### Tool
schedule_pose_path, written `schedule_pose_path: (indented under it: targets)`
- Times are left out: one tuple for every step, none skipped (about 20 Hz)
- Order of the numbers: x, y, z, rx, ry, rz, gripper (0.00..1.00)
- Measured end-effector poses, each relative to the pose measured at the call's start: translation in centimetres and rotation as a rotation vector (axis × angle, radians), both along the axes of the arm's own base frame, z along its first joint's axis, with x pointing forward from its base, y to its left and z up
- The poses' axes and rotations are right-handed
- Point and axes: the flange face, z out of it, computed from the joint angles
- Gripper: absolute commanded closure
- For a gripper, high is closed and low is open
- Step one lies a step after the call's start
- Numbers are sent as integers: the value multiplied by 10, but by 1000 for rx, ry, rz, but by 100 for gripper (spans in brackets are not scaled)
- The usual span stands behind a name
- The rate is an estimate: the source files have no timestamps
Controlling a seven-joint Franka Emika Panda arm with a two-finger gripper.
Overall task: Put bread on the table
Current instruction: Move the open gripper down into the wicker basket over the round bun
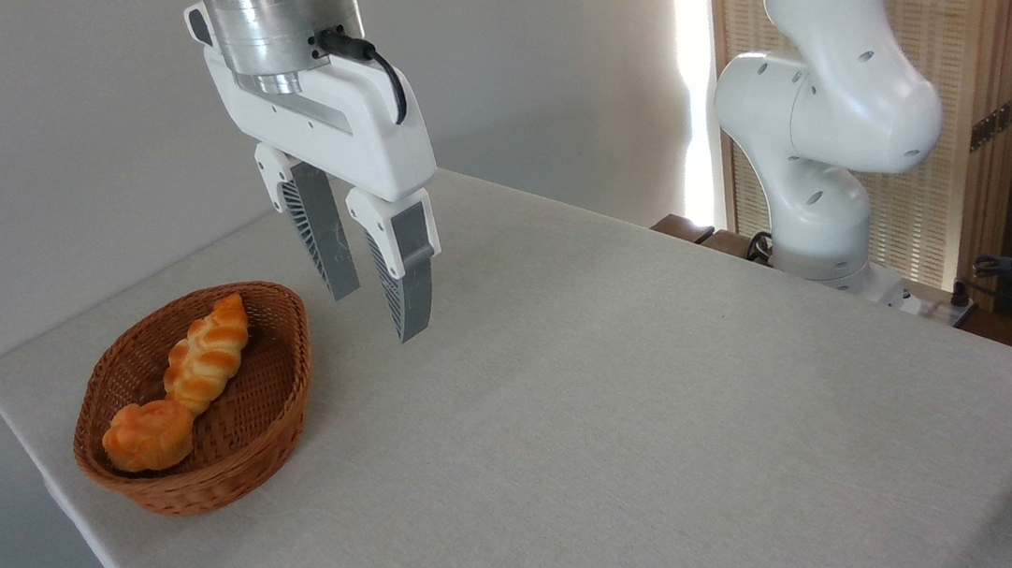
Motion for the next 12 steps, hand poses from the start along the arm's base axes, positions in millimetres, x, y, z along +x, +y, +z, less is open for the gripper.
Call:
schedule_pose_path:
  targets:
    - [0,0,0,0,0,0,0]
    - [0,1,0,0,1,1,0]
    - [0,2,-1,0,3,4,0]
    - [0,4,-3,0,6,8,0]
    - [0,6,-4,0,8,11,0]
    - [0,8,-5,0,10,14,0]
    - [0,9,-5,0,11,15,0]
    - [0,9,-6,0,12,16,0]
    - [0,9,-6,0,12,16,0]
    - [0,9,-6,0,13,16,0]
    - [0,9,-6,0,13,16,0]
    - [0,9,-7,0,14,15,0]
